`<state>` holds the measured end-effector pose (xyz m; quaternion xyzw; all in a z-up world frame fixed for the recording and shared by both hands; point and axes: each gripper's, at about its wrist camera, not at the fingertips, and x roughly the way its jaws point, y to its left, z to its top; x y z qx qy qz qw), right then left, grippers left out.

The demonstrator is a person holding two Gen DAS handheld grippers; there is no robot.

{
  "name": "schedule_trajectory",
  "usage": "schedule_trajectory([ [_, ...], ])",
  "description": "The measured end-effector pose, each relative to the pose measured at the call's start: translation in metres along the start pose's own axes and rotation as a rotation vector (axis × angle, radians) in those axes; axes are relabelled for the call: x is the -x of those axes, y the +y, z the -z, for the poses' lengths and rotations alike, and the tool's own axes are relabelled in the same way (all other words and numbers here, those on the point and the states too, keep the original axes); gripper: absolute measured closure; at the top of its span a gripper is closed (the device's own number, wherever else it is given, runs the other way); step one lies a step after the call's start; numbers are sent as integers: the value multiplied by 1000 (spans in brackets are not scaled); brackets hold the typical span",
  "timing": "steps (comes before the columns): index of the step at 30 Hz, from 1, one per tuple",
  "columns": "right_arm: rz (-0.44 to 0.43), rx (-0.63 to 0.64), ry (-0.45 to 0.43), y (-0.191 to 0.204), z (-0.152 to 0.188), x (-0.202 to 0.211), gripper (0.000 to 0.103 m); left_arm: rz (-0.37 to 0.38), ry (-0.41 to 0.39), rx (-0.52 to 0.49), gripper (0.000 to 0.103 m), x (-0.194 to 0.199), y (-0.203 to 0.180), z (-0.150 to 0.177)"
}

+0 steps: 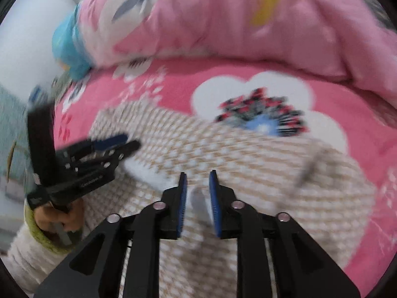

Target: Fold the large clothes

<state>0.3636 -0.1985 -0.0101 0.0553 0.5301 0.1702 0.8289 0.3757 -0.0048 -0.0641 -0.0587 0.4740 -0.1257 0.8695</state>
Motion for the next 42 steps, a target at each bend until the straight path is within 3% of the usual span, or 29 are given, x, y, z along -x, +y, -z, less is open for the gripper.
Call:
schedule_trajectory([
  [2, 16, -6, -22, -9, 2, 10, 79, 4, -8, -5, 63, 1, 1, 2],
  [5, 165, 46, 40, -18, 20, -5, 78, 3, -26, -12, 63, 0, 1, 5],
  [6, 226, 65, 94, -24, 32, -20, 67, 5, -25, -11, 62, 0, 1, 5],
  [7, 226, 60, 92, -27, 36, -23, 67, 11, -30, -16, 62, -1, 0, 7],
  [10, 237, 14, 59, -30, 32, -5, 66, 13, -57, -43, 62, 3, 1, 10],
  [14, 405, 146, -91, 8, 11, 32, 66, 36, -60, -31, 62, 3, 5, 9],
  [16, 376, 179, -131, 27, 0, 36, 66, 38, -64, -30, 62, 3, 5, 9],
  [18, 287, 197, -154, 43, -14, 26, 66, 37, -66, -30, 62, 3, 6, 10],
  [22, 126, 187, -111, 63, -30, -36, 66, 37, -75, -32, 62, 3, 7, 11],
  [24, 140, 193, -55, 64, -26, -72, 66, 40, -78, -32, 62, 3, 8, 11],
  [26, 207, 230, -17, 62, -14, -104, 66, 40, -69, -32, 62, 1, 9, 11],
  [30, 179, 195, -37, 61, -15, -76, 66, 54, -85, -33, 62, 3, 10, 13],
  [34, 248, 170, -129, 41, -14, -39, 66, 61, -88, -28, 62, 4, 11, 14],
  [37, 302, 90, -40, 2, -4, -58, 66, 60, -87, -29, 61, 4, 11, 14],
  [42, 230, 5, -74, -4, -6, -34, 66, 36, -88, -44, 61, 4, 7, 13],
])
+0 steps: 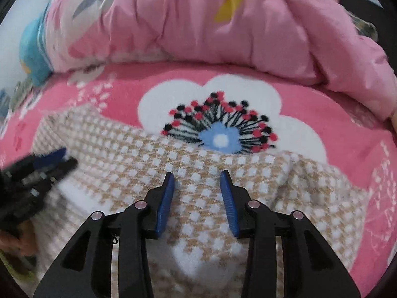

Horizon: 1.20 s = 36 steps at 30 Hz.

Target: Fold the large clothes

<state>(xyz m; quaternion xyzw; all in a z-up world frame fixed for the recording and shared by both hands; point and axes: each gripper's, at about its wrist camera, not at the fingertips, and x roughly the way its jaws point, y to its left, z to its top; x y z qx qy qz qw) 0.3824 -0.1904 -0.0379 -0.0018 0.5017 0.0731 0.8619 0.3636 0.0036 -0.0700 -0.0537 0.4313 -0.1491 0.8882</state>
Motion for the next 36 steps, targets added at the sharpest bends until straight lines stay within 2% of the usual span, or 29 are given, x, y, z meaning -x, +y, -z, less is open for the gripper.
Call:
schedule_trajectory([
  [1, -19, -6, -23, 0, 1, 12, 66, 6, 0, 6, 61, -1, 2, 0],
  [3, 5, -9, -48, -4, 9, 21, 65, 9, -2, 10, 61, -1, 2, 1],
  [4, 33, -18, -19, -8, 16, 15, 65, 7, -3, 8, 61, -1, 1, 0],
  [5, 23, -39, 29, -15, 24, 2, 65, 6, -2, 8, 61, 0, 1, 1],
  [7, 6, -62, 38, -20, 30, -3, 65, 0, 5, 5, 59, -1, 0, 1],
  [9, 15, -118, 52, -19, 26, 20, 64, -51, 21, 5, 53, 4, -4, -4],
  [11, -25, -129, 20, -12, 28, 53, 62, -96, 26, 20, 50, 21, -6, -8],
  [13, -22, -96, -42, 0, 40, 90, 49, -93, 16, 34, 46, 41, -10, -7],
  [14, -14, -71, -77, 8, 52, 111, 38, -99, 3, 35, 44, 58, -13, -5],
  [15, -16, -52, -97, 13, 61, 126, 31, -107, -12, 28, 39, 74, -17, -1],
  [17, -18, -20, -126, 23, 92, 157, 26, -135, -48, 6, 32, 109, -27, 9],
  [19, -15, -3, -135, 29, 123, 174, 21, -142, -73, -18, 23, 139, -36, 26],
  [20, -10, -2, -137, 31, 141, 181, 19, -149, -82, -34, 22, 154, -41, 39],
  [24, -24, -44, -107, 34, 190, 184, 17, -174, -54, -65, 19, 181, -52, 92],
  [29, 5, -77, -32, 39, 230, 149, 17, -234, 23, -46, 18, 169, -49, 162],
  [32, 65, -42, 42, 45, 245, 116, 16, -277, 94, -33, 18, 145, -42, 186],
  [33, 72, -45, 44, 45, 250, 107, 13, -275, 108, -22, 17, 137, -38, 192],
  [34, 69, -52, 18, 44, 253, 107, 12, -274, 95, -16, 15, 136, -36, 195],
  [36, 56, -70, 19, 41, 253, 109, 11, -278, 67, -18, 14, 138, -34, 197],
])
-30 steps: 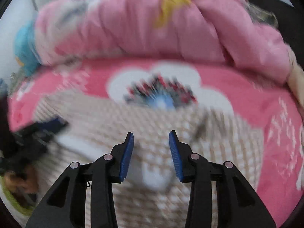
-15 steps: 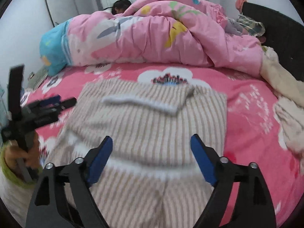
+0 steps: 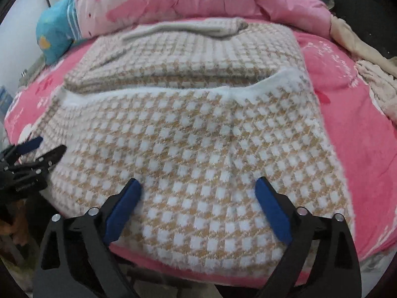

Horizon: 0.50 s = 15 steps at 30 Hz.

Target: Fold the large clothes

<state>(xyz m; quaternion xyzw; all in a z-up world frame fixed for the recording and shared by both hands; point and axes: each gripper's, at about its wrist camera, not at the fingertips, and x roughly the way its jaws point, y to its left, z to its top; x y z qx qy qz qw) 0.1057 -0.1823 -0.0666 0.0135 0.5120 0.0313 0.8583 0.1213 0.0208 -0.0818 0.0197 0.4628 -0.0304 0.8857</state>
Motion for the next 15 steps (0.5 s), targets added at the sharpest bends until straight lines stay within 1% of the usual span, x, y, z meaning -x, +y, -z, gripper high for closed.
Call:
schedule_trajectory([
  [4, -8, -27, -1, -4, 1, -1, 6, 13, -7, 13, 13, 0, 1, 1],
  [9, -12, -39, -13, -6, 6, 0, 6, 16, -20, 18, 13, 1, 2, 3],
  [15, -23, -44, -6, -10, 7, -1, 6, 23, -10, 24, 12, 1, 2, 5],
])
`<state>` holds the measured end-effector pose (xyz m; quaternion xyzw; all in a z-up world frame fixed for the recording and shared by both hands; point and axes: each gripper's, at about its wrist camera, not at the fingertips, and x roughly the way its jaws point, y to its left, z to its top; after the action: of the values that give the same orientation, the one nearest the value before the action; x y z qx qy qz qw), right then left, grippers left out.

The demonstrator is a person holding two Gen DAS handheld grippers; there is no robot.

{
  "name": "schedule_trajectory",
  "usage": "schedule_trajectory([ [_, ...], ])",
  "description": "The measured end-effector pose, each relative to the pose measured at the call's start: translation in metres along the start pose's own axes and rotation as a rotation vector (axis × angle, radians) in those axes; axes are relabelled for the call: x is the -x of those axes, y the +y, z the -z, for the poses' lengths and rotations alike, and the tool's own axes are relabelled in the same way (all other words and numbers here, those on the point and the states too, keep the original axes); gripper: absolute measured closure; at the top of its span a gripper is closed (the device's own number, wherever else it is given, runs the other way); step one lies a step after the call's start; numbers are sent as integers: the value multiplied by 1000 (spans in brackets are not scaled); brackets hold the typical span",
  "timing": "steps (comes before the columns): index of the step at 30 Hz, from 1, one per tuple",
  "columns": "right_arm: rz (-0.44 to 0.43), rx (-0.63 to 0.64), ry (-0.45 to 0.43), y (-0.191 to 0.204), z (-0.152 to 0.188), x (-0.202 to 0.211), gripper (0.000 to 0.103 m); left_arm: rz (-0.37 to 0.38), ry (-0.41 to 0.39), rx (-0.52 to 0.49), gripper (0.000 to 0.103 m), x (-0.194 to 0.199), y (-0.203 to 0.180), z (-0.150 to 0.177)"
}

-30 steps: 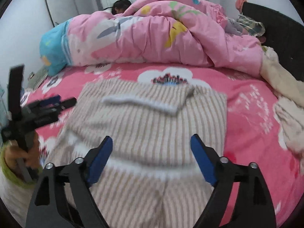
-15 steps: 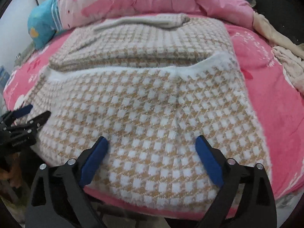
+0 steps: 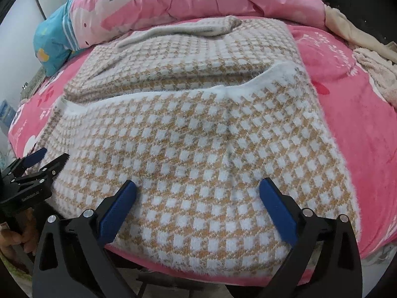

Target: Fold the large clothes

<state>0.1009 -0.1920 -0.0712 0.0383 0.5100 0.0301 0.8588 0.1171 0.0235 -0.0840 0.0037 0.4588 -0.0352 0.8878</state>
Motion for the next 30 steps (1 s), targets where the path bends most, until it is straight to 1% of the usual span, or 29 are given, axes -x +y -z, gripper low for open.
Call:
schedule_trajectory([
  [5, 0, 3, 4, -3, -1, 1, 6, -3, 19, 11, 11, -2, 2, -4],
  [7, -2, 5, 3, -3, -1, 1, 6, -13, 31, 12, 8, -4, 1, -7],
  [10, -2, 7, 1, -3, -1, 1, 6, -25, 43, 7, 8, -5, 1, -9],
  [18, -3, 10, 41, 0, -6, -1, 6, -27, 67, 22, 8, -6, 0, -11],
  [23, -1, 9, 28, 2, -6, 0, 6, -32, 62, 24, 8, -8, 1, -12],
  [30, -8, 9, 36, 0, -6, -1, 6, -41, 47, 13, 8, -8, -3, -12],
])
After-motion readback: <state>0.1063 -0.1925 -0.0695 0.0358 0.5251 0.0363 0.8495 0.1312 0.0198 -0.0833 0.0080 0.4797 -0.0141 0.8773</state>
